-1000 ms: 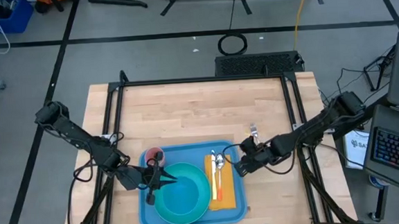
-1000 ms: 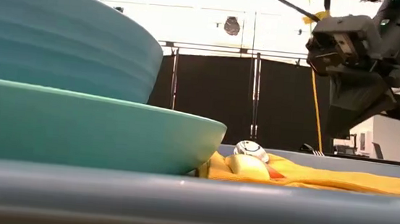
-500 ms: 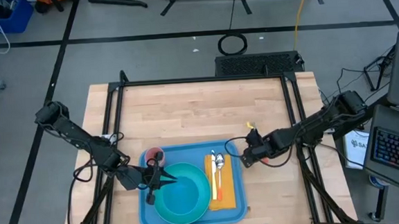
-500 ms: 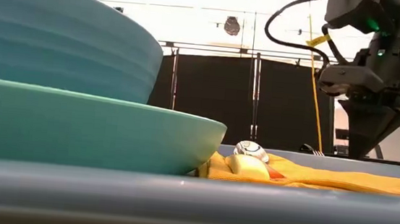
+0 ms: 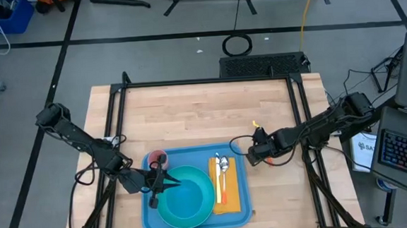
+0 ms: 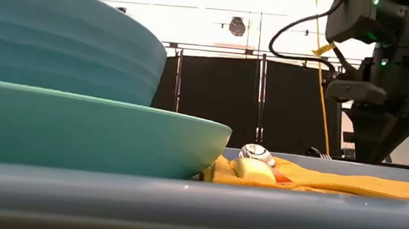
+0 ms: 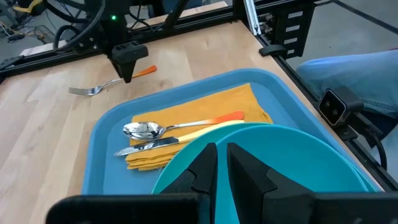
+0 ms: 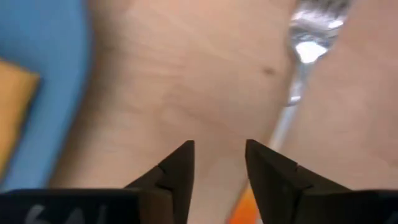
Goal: Set up tray
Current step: Put the fork to the right of the spoon on the napkin
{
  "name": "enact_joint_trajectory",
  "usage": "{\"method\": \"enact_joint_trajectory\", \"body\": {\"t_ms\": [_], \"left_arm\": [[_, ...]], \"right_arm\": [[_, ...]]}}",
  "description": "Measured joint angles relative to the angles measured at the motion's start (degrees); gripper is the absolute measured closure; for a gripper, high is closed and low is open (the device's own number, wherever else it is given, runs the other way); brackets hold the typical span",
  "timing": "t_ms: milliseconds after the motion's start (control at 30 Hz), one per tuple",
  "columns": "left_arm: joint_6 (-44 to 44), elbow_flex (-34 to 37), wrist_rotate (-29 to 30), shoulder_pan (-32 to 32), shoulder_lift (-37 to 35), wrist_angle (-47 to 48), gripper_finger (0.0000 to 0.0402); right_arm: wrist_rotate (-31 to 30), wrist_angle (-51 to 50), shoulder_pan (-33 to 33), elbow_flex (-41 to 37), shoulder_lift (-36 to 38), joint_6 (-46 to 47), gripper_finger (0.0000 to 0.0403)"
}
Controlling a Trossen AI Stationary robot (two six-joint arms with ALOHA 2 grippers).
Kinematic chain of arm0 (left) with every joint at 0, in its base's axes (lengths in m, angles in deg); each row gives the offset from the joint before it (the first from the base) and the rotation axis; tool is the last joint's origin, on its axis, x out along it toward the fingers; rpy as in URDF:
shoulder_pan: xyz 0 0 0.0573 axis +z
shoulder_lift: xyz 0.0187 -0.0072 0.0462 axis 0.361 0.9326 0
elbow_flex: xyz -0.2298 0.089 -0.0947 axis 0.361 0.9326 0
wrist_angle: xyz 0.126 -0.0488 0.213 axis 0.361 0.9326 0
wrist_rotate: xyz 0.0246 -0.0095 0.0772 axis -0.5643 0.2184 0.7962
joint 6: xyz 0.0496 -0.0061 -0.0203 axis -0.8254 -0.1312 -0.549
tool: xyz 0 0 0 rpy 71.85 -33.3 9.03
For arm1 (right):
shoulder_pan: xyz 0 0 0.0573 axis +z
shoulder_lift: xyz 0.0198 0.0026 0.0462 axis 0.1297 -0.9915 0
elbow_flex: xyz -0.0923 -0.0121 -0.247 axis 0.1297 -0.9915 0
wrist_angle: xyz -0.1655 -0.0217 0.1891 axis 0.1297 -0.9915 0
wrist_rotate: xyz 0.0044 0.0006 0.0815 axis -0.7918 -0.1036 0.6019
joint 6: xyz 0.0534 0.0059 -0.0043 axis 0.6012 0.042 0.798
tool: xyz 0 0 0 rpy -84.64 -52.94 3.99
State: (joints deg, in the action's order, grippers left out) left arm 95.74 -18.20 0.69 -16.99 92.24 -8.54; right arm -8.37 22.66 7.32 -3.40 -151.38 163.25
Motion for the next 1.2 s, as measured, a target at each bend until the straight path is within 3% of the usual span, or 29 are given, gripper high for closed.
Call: {"method": "enact_joint_trajectory", "body": {"t_ms": [167,400,867,1000,1200], "left_arm": [[0.0,0.0,0.0,0.0,0.0,0.0,0.0360],[0.0,0.0,0.0,0.0,0.0,0.1,0.0360],[0.1,3.5,0.0,0.0,0.0,-4.4,0.0360],[0.1,3.5,0.0,0.0,0.0,-4.4,0.0360],[0.1,3.5,0.0,0.0,0.0,-4.4,0.0360]], "right_arm": [[-1.6,-4.6,-1.8,0.0,0.4,0.0,0.0253],[-1.8,-5.8,-4.7,-0.1,0.6,-0.8,0.0270],[3.0,3.3,-8.2,-6.3,0.8,-3.3,0.0269],[3.2,4.1,-8.2,-6.4,1.2,-4.4,0.0293],[4.6,4.7,-8.2,-6.4,1.2,-4.7,0.0367]]}}
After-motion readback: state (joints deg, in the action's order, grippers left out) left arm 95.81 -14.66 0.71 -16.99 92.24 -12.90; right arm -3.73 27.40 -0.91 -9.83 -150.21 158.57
